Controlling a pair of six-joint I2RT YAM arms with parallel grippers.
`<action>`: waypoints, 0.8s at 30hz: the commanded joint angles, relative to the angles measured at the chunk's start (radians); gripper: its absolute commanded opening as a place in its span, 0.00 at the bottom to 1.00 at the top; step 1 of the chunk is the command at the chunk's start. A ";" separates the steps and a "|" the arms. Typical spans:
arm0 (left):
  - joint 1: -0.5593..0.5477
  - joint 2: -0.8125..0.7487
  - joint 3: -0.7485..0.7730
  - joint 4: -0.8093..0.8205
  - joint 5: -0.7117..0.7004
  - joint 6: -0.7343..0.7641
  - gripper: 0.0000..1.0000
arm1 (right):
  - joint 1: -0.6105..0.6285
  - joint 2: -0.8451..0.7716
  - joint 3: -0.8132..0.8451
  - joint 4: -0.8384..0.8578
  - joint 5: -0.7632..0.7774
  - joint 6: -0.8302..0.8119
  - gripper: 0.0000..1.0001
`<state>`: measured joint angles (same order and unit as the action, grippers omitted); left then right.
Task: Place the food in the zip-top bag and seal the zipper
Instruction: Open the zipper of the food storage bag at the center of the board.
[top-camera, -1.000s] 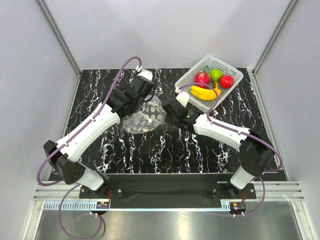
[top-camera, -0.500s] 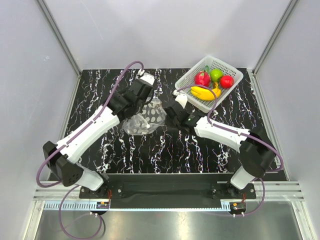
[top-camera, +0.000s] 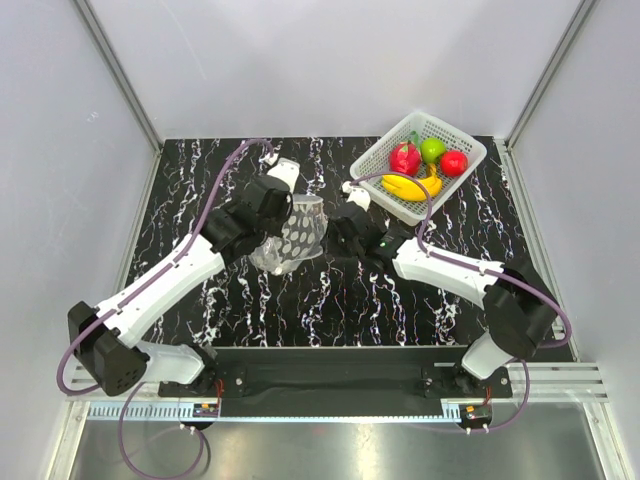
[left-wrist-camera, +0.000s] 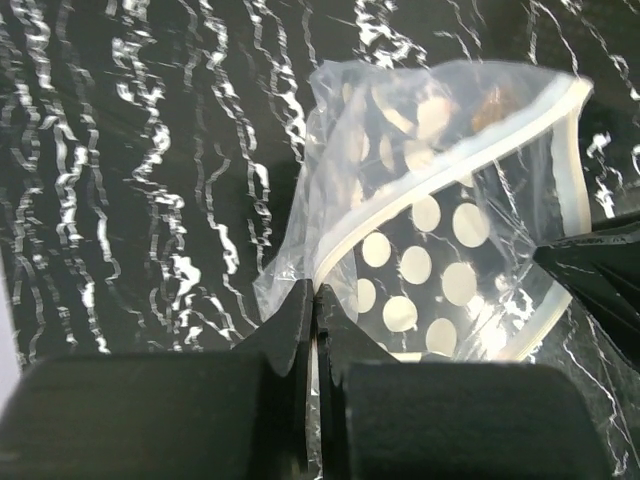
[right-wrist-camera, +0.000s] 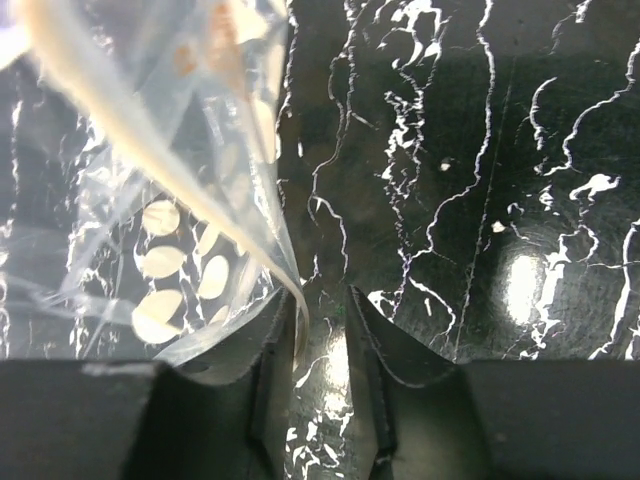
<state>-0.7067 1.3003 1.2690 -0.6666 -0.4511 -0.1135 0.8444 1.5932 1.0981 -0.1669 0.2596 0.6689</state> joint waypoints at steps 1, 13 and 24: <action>0.004 -0.018 -0.013 0.093 0.074 -0.023 0.00 | 0.004 -0.053 -0.018 0.087 -0.042 -0.043 0.35; 0.003 0.071 0.012 0.067 0.091 -0.071 0.00 | 0.004 -0.006 0.014 0.095 -0.046 -0.048 0.39; 0.006 0.228 0.231 -0.087 0.042 -0.173 0.00 | -0.114 -0.142 0.017 -0.006 -0.080 -0.097 0.42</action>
<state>-0.7067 1.5352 1.4490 -0.7246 -0.3920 -0.2386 0.7948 1.5555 1.0843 -0.1406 0.1955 0.6136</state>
